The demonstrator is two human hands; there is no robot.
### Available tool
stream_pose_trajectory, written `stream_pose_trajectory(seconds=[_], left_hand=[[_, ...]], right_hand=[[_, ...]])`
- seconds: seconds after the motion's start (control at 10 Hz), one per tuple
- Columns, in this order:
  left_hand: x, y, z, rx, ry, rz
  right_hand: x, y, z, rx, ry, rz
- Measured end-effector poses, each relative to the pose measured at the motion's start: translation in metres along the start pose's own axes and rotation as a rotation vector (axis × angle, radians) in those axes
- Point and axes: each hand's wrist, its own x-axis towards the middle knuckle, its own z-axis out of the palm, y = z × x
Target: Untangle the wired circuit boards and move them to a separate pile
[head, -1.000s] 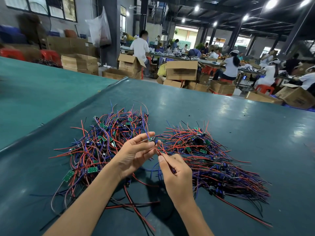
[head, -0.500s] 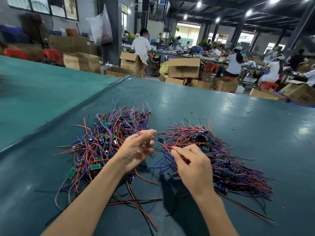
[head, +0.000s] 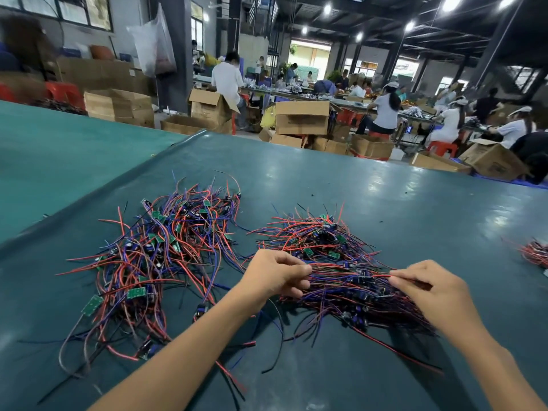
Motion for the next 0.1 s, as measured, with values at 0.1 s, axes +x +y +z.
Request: stream_pose_trajectory(seconds=[0.1], left_hand=[[0.0029, -0.0115, -0.0020, 0.492, 0.260, 0.181]], right_hand=[[0.0037, 0.0018, -0.0014, -0.099, -0.026, 0.018]])
